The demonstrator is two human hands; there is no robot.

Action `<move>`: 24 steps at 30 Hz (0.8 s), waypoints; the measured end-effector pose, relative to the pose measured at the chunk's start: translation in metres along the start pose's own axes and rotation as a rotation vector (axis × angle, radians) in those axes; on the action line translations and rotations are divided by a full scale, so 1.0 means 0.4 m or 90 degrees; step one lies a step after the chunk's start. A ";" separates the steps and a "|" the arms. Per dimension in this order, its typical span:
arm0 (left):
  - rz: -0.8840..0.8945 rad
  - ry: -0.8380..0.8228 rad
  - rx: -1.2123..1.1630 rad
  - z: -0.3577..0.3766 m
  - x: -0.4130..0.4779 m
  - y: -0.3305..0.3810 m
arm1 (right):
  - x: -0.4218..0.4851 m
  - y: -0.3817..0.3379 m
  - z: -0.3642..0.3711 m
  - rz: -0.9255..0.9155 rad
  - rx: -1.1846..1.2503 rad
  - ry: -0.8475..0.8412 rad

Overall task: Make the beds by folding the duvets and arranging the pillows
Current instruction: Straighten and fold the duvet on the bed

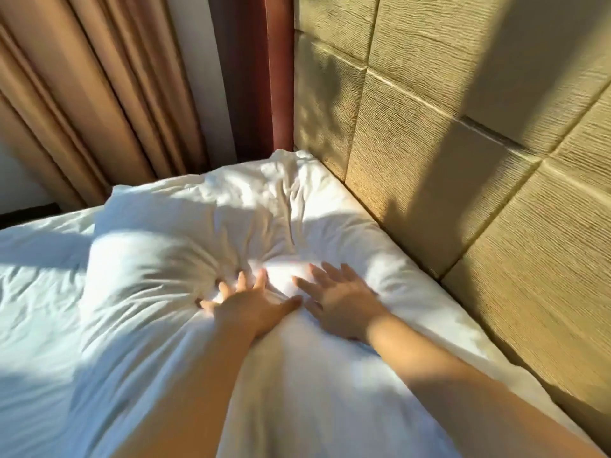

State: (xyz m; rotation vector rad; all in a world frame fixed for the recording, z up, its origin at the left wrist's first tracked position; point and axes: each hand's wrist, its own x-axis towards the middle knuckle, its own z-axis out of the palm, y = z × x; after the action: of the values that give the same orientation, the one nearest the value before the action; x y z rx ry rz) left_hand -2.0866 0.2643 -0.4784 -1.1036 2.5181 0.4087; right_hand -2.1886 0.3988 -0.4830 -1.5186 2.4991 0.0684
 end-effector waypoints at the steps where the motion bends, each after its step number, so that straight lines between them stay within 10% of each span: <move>1: 0.007 0.009 0.017 0.010 -0.044 0.006 | -0.057 -0.001 0.001 0.016 -0.005 -0.004; 13: 0.231 0.009 0.089 0.311 -0.802 0.015 | -0.819 -0.031 0.129 0.447 0.095 0.007; 24: 0.329 -0.041 0.115 0.451 -1.167 -0.015 | -1.142 -0.144 0.084 0.501 0.156 -0.188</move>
State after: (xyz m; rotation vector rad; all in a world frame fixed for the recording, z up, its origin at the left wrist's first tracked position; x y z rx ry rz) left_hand -1.7505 0.6330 -0.4377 -0.3566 2.6966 0.3308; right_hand -1.9296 0.7751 -0.4167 -0.3436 2.5665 0.0958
